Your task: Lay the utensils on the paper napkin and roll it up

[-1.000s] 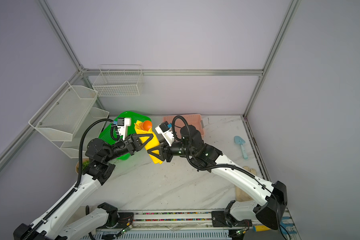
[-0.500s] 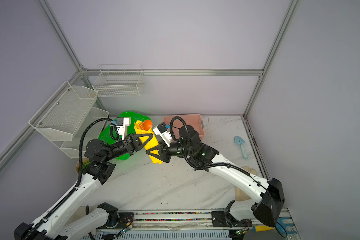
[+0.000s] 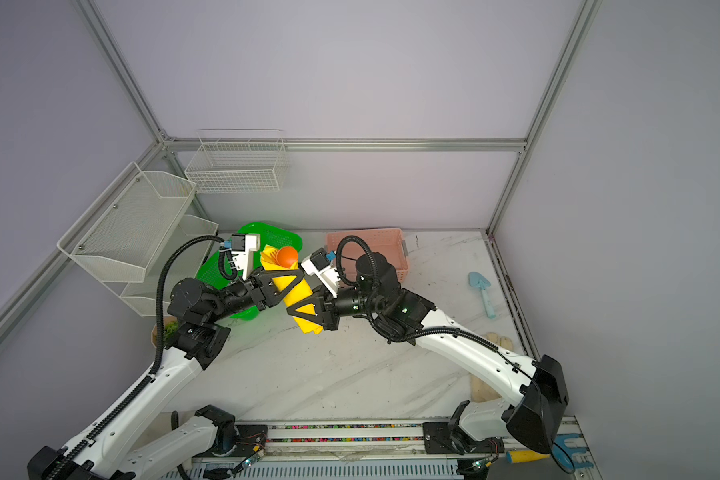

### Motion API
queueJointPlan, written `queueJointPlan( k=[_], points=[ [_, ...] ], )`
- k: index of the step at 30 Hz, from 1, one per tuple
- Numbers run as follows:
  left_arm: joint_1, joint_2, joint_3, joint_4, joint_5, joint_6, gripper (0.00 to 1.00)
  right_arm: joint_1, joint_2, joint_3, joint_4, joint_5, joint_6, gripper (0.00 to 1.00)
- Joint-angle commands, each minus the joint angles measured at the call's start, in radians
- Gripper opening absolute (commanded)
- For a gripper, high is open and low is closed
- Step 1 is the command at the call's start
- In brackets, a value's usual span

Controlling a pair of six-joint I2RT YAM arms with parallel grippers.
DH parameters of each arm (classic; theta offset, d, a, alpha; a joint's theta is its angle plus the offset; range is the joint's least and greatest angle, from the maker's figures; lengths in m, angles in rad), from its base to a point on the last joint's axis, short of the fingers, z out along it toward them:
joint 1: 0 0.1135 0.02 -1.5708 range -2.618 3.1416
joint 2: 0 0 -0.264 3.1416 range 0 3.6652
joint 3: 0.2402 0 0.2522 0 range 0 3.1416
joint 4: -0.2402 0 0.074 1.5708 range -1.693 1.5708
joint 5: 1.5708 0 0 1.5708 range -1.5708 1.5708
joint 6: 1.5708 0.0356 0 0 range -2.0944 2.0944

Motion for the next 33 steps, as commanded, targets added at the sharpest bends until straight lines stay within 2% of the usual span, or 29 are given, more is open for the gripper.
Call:
queueJointPlan(
  k=[1, 8, 14, 15, 16, 18, 19, 22, 25, 33],
  points=[
    [0.003, -0.001, 0.031, 0.043, 0.02, -0.036, 0.59, 0.006, -0.019, -0.007, 0.06, -0.055, -0.024, 0.0],
    [0.003, 0.037, 0.02, 0.148, 0.086, -0.118, 0.53, 0.006, -0.003, 0.006, 0.079, -0.052, -0.017, 0.0],
    [0.003, 0.029, 0.029, 0.085, 0.107, -0.089, 0.28, -0.002, -0.015, 0.013, 0.076, -0.005, -0.017, 0.0],
    [0.004, 0.024, 0.033, 0.062, 0.107, -0.075, 0.27, -0.003, -0.018, 0.015, 0.072, 0.003, -0.017, 0.0],
    [0.003, 0.019, 0.036, 0.038, 0.104, -0.063, 0.28, -0.003, -0.019, 0.018, 0.067, 0.011, -0.017, 0.0],
    [0.003, 0.006, 0.043, -0.014, 0.098, -0.038, 0.48, -0.006, -0.022, 0.022, 0.063, 0.02, -0.017, 0.0],
    [0.003, -0.001, 0.048, -0.047, 0.092, -0.022, 0.55, -0.008, -0.023, 0.024, 0.062, 0.02, -0.017, 0.0],
    [0.003, -0.011, 0.056, -0.102, 0.092, 0.004, 0.63, -0.01, -0.024, 0.03, 0.062, 0.02, -0.017, 0.0],
    [0.003, -0.013, 0.05, -0.106, 0.098, 0.0, 0.65, -0.011, -0.027, 0.035, 0.062, 0.024, -0.017, 0.0],
    [-0.002, -0.02, 0.035, -0.063, 0.156, -0.057, 0.61, -0.017, -0.017, 0.052, 0.062, 0.036, -0.014, 0.0]
  ],
)
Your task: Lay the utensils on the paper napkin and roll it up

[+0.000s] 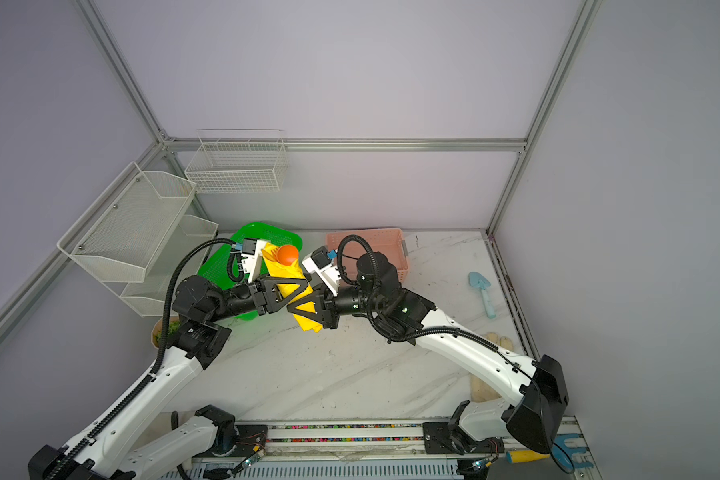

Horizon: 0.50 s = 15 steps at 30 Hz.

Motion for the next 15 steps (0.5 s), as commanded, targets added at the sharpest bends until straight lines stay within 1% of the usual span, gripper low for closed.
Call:
queueJointPlan(
  k=[1, 5, 15],
  points=[
    [-0.003, -0.031, 0.03, 0.016, 0.037, -0.014, 0.62, -0.009, -0.016, 0.05, 0.047, 0.013, -0.016, 0.0],
    [-0.003, -0.067, 0.008, 0.013, 0.021, -0.017, 0.63, -0.013, -0.011, 0.051, 0.049, 0.013, -0.012, 0.0],
    [-0.013, -0.042, 0.02, 0.012, 0.022, -0.018, 0.54, -0.013, -0.001, 0.041, 0.063, -0.025, -0.002, 0.0]
  ],
)
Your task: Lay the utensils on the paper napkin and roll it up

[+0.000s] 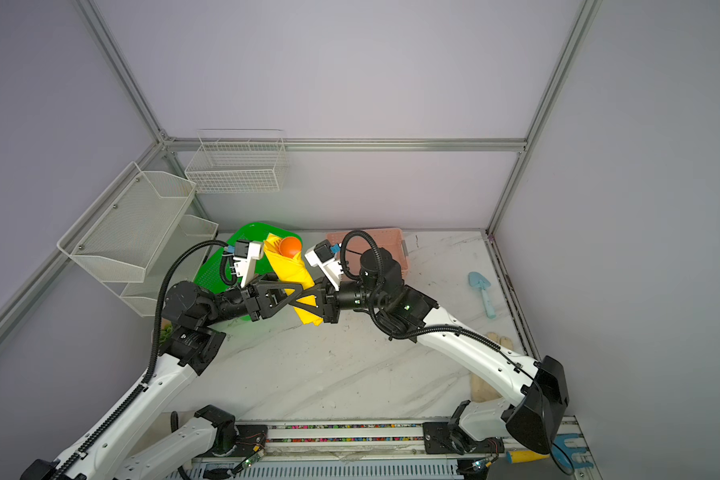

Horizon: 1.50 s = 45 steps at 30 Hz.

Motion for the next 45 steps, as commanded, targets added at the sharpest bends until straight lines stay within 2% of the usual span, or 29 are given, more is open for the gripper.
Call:
queueJointPlan(
  k=[1, 4, 8, 12, 17, 21, 22, 24, 25, 26, 27, 29, 34, 39, 45],
  points=[
    [-0.01, 0.009, 0.024, 0.014, 0.012, -0.004, 0.52, -0.004, -0.001, 0.019, 0.053, -0.034, -0.001, 0.0],
    [-0.015, 0.024, 0.031, 0.017, 0.012, -0.003, 0.45, -0.004, 0.004, 0.014, 0.066, -0.051, 0.006, 0.0],
    [-0.021, 0.041, 0.036, 0.028, 0.022, -0.003, 0.3, -0.003, 0.007, 0.007, 0.077, -0.055, 0.009, 0.0],
    [-0.023, 0.04, 0.036, 0.03, 0.028, 0.006, 0.18, -0.004, 0.002, 0.007, 0.072, -0.048, 0.003, 0.0],
    [-0.023, 0.036, 0.039, 0.01, 0.037, 0.017, 0.1, -0.003, -0.01, 0.009, 0.066, -0.031, 0.0, 0.0],
    [-0.023, 0.035, 0.043, 0.0, 0.033, 0.025, 0.08, -0.003, -0.015, 0.013, 0.063, -0.029, 0.001, 0.0],
    [-0.023, 0.034, 0.045, -0.003, 0.031, 0.029, 0.08, -0.003, -0.018, 0.013, 0.058, -0.029, 0.002, 0.06],
    [-0.023, 0.033, 0.051, -0.012, 0.026, 0.036, 0.07, -0.003, -0.029, 0.013, 0.042, -0.022, 0.002, 0.4],
    [-0.023, 0.031, 0.055, -0.021, 0.02, 0.044, 0.07, -0.003, -0.042, 0.004, 0.035, -0.016, -0.002, 0.52],
    [-0.021, 0.029, 0.06, -0.031, 0.016, 0.053, 0.07, -0.004, -0.058, -0.006, 0.026, -0.011, -0.009, 0.6],
    [-0.021, 0.029, 0.064, -0.038, 0.014, 0.059, 0.07, -0.003, -0.074, -0.016, 0.016, -0.004, -0.016, 0.64],
    [-0.021, 0.031, 0.074, -0.052, 0.013, 0.07, 0.06, -0.007, -0.112, -0.037, -0.023, 0.021, -0.034, 0.68],
    [-0.021, 0.04, 0.084, -0.054, 0.011, 0.075, 0.06, -0.034, -0.163, -0.069, -0.075, 0.047, -0.044, 0.68],
    [-0.019, 0.029, 0.099, -0.082, -0.003, 0.096, 0.05, -0.125, -0.215, -0.127, -0.099, 0.063, -0.031, 0.7],
    [-0.009, 0.038, 0.144, -0.155, -0.003, 0.15, 0.04, -0.187, -0.255, -0.159, -0.113, 0.077, -0.028, 0.7]
  ],
)
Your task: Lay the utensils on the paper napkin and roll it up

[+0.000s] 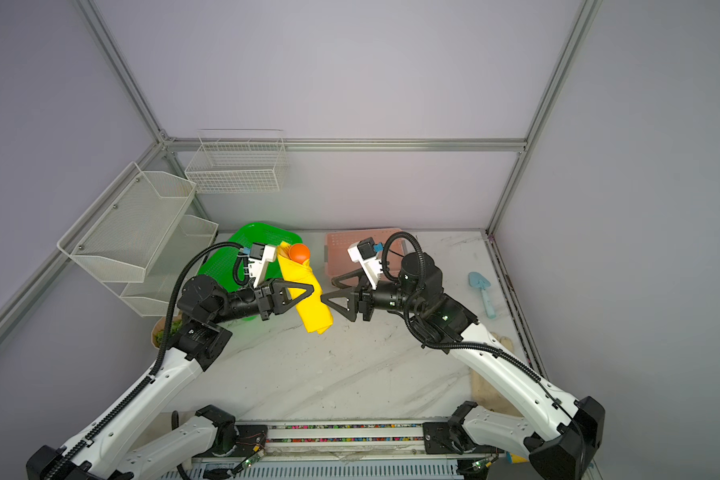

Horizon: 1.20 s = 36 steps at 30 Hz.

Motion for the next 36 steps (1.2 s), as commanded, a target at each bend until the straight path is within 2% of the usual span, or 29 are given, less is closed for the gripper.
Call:
queueJointPlan(
  k=[1, 3, 5, 6, 7, 9, 13, 20, 24, 29, 36],
  points=[
    [0.015, -0.004, 0.147, -0.061, -0.011, 0.084, 0.04, -0.031, -0.027, -0.018, -0.014, 0.03, -0.008, 0.7],
    [0.03, 0.004, 0.191, -0.143, -0.035, 0.151, 0.04, -0.049, -0.028, -0.022, -0.026, 0.064, -0.007, 0.7],
    [0.046, 0.031, 0.272, -0.302, -0.089, 0.255, 0.03, -0.061, -0.024, -0.02, -0.043, 0.099, -0.009, 0.7],
    [0.053, 0.062, 0.35, -0.426, -0.136, 0.355, 0.02, -0.067, -0.022, -0.019, -0.045, 0.107, -0.009, 0.7],
    [0.06, 0.103, 0.436, -0.585, -0.207, 0.45, 0.0, -0.069, -0.021, -0.019, -0.045, 0.115, -0.009, 0.7],
    [0.091, 0.198, 0.573, -0.774, -0.302, 0.573, 0.0, -0.074, -0.02, -0.017, -0.043, 0.121, -0.01, 0.69],
    [0.159, 0.428, 0.842, -1.092, -0.507, 0.746, 0.0, -0.079, -0.027, 0.004, -0.055, 0.123, -0.024, 0.69],
    [0.22, 0.784, 1.151, -1.417, -0.871, 0.892, 0.0, -0.083, -0.044, 0.005, -0.056, 0.108, -0.037, 0.69],
    [0.25, 0.895, 1.233, -1.486, -1.08, 0.931, 0.0, -0.084, -0.051, -0.016, -0.048, 0.081, -0.042, 0.69],
    [0.33, 0.991, 1.317, -1.518, -1.135, 0.947, 0.0, -0.085, -0.046, -0.046, -0.033, 0.055, -0.045, 0.68],
    [0.357, 1.094, 1.324, -1.517, -1.207, 0.958, 0.0, -0.084, -0.03, -0.054, -0.027, 0.042, -0.048, 0.67]
  ],
)
